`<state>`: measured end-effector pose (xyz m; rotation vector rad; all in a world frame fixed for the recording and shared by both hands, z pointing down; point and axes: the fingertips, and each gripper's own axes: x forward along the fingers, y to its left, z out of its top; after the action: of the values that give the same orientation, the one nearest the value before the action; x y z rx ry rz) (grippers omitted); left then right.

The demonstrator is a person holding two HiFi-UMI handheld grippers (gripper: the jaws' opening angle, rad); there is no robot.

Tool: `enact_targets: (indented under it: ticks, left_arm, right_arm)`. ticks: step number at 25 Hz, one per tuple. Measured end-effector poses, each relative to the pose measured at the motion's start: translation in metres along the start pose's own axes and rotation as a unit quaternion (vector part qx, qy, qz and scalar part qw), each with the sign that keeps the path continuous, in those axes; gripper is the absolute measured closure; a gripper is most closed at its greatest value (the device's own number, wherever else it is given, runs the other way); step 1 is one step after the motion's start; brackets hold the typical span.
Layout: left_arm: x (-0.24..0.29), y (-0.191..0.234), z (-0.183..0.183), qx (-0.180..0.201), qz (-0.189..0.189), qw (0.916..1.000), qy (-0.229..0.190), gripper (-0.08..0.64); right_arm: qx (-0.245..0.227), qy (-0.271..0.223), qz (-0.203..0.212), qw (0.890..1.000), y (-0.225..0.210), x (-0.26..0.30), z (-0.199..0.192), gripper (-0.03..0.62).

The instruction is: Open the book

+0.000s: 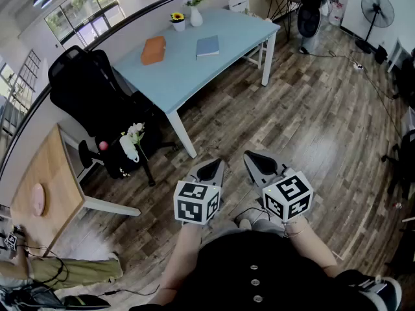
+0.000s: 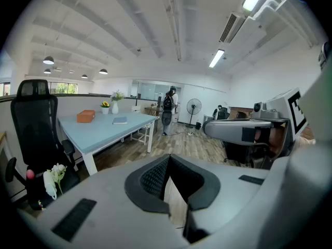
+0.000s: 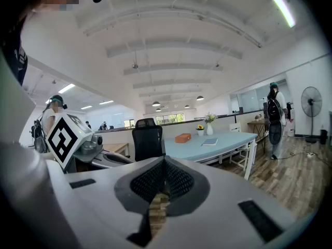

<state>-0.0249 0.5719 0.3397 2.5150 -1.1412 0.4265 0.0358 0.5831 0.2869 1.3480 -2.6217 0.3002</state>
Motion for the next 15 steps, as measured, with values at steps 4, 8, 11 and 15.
enact_targets:
  ticks: [4, 8, 11, 15]
  left_arm:
    - [0.004, 0.002, 0.005, -0.001, 0.000, 1.0000, -0.002, 0.548]
    - [0.010, -0.001, 0.006, 0.001, -0.003, 1.0000, -0.001, 0.548]
    - [0.013, -0.006, 0.005, 0.008, -0.004, 1.0000, 0.002, 0.548]
    - [0.018, -0.009, 0.003, 0.007, -0.007, 1.0000, -0.001, 0.548]
  right_arm:
    - [0.001, 0.006, 0.004, 1.000, -0.002, 0.005, -0.007, 0.592]
    - [0.006, 0.013, 0.013, 1.000, -0.003, 0.009, -0.016, 0.592]
    - [0.007, 0.020, 0.020, 1.000, -0.003, 0.008, -0.021, 0.592]
    - [0.002, 0.020, 0.023, 1.000, -0.004, 0.007, -0.021, 0.592]
